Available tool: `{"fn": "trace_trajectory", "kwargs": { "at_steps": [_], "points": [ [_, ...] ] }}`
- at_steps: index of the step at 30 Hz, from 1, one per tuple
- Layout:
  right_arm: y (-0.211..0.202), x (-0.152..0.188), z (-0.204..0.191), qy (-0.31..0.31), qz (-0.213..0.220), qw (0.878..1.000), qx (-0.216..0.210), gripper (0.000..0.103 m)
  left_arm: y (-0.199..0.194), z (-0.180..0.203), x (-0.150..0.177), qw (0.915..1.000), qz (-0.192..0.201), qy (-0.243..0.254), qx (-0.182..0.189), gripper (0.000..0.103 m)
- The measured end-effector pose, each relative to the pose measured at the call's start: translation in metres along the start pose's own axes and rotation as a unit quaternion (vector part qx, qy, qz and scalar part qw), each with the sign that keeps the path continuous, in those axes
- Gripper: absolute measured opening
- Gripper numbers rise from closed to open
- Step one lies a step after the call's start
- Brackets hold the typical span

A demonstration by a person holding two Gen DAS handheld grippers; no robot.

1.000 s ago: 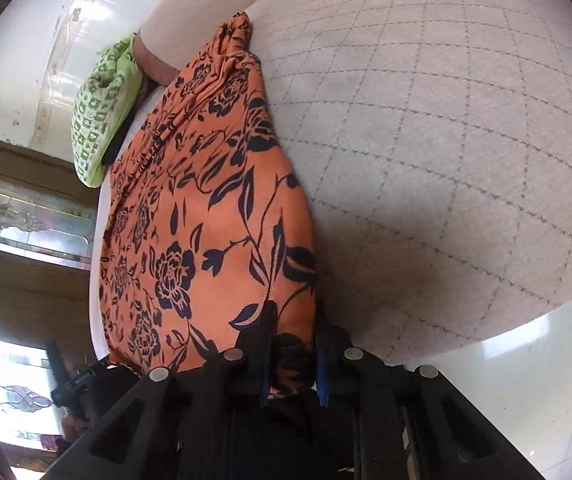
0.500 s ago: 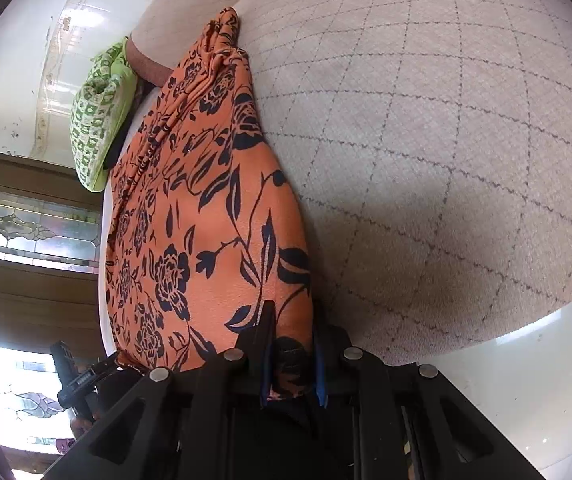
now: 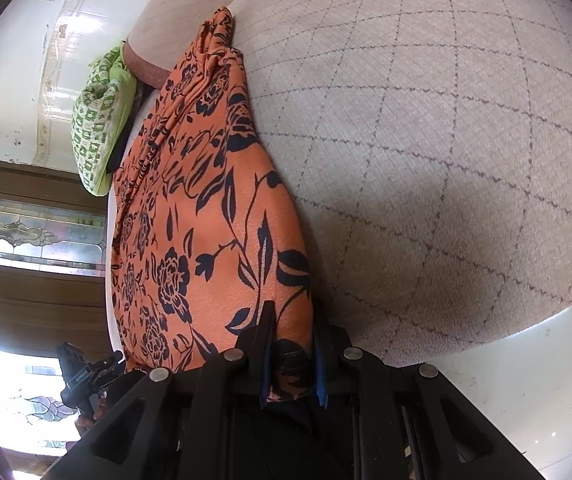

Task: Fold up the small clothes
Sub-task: 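Grasp the blouse hem with both grippers, then lift the hem with both grippers and fold it toward the collar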

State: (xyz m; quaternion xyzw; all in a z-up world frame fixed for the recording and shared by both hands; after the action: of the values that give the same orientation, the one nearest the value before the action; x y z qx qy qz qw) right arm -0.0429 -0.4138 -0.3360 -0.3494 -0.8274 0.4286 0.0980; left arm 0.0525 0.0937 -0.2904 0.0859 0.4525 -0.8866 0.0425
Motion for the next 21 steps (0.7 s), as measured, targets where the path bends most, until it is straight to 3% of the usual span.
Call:
{"fn": "trace_trajectory", "kwargs": {
  "at_steps": [6,10,14,15,18,21],
  "points": [
    [0.0,0.0,0.001,0.001,-0.001,1.0,-0.001,0.019,-0.003,-0.008,-0.001,0.9995,0.003,-0.029,0.01,0.038],
    [-0.001,0.001,0.001,0.0,0.0,1.0,-0.002,0.019,-0.003,-0.009,0.0,0.999,0.002,-0.037,0.024,0.046],
    [-0.002,0.003,0.0,-0.005,0.002,1.0,-0.004,0.019,0.001,-0.006,-0.001,0.9996,0.006,-0.018,0.02,0.045],
    [-0.002,0.003,-0.001,-0.011,0.003,1.0,-0.001,0.019,0.001,-0.006,-0.001,0.9997,0.008,-0.015,0.019,0.043],
    [-0.004,0.003,-0.009,-0.024,0.0,1.0,0.013,0.017,0.0,-0.013,-0.002,0.9998,0.011,-0.014,-0.009,0.011],
    [-0.01,0.001,-0.027,-0.033,-0.002,0.999,-0.014,0.016,-0.004,-0.019,-0.004,0.9991,0.019,-0.031,0.023,0.007]
  ]
}}
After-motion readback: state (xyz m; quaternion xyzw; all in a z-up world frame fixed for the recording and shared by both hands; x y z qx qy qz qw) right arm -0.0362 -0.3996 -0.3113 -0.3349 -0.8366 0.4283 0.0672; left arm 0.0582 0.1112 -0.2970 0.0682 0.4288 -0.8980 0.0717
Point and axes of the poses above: each gripper's, at about its wrist camera, not at the fingertips, and y roughly the way its jaws point, z to its right, x to its underside, the point moved 6 cm from there along y, roughly the way its jaws point, and after that the axes turned 5 degrees about x, right-handed, at the moved point
